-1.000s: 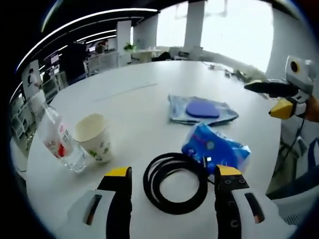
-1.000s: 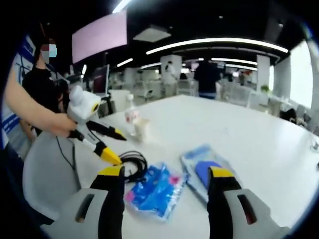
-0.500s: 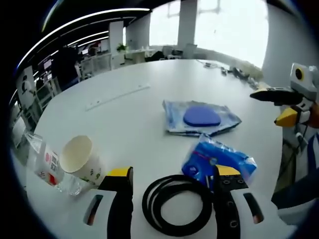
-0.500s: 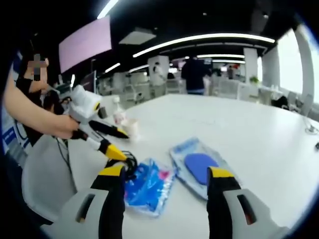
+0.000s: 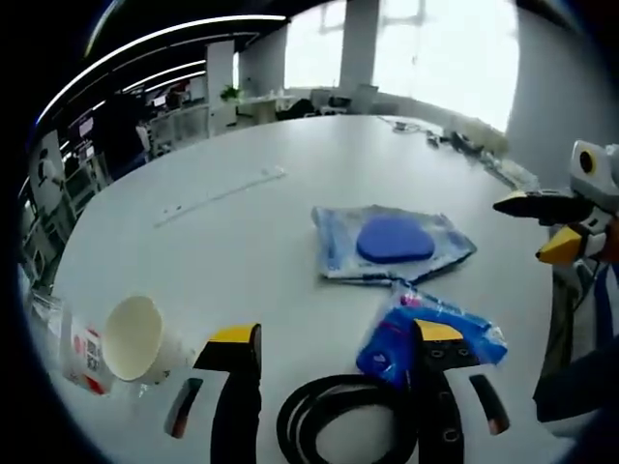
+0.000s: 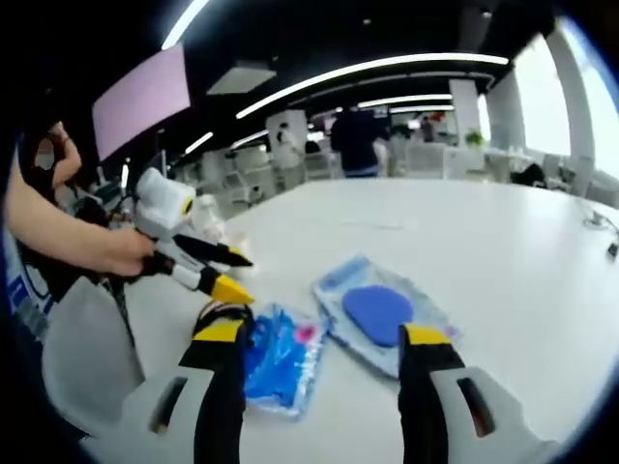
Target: Arrange the tabletop items into an orderly group along one side of the table until the central work area is clear of visible clutter.
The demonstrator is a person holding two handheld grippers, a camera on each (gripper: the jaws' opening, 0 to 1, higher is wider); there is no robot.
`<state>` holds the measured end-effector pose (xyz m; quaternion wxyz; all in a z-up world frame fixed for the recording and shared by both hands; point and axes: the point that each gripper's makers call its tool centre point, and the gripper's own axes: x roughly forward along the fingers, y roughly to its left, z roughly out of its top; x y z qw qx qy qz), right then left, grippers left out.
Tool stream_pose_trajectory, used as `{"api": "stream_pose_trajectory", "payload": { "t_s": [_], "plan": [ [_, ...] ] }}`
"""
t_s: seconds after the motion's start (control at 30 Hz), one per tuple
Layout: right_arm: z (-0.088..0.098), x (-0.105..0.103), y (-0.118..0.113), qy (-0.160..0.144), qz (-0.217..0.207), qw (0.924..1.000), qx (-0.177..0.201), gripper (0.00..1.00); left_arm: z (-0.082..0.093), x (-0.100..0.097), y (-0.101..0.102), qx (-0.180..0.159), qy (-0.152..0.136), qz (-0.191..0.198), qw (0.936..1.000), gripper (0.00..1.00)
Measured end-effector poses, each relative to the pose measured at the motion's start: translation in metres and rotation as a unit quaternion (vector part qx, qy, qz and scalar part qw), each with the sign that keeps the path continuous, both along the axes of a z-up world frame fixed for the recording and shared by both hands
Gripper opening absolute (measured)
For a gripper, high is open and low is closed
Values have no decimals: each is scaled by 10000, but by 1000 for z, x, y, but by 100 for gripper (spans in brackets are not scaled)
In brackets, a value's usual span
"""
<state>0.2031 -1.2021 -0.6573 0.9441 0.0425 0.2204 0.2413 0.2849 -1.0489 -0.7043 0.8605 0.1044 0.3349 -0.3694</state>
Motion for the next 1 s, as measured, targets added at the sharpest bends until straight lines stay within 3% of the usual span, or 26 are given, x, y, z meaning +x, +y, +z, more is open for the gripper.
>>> {"api": "stream_pose_trajectory", "payload": {
  "t_s": [0.47, 0.7, 1.0],
  "plan": [
    [-17, -4, -20, 294, -360, 9988, 127, 59, -13, 17, -11, 81, 164, -124, 9998, 56],
    [-21, 9, -34, 394, -771, 9949, 516, 56, -12, 25, -17, 25, 202, -72, 9998, 54],
    [-19, 23, -43, 389, -969, 9928, 596, 54, -14, 27, -25, 77, 223, -137, 9996, 54]
  ]
}}
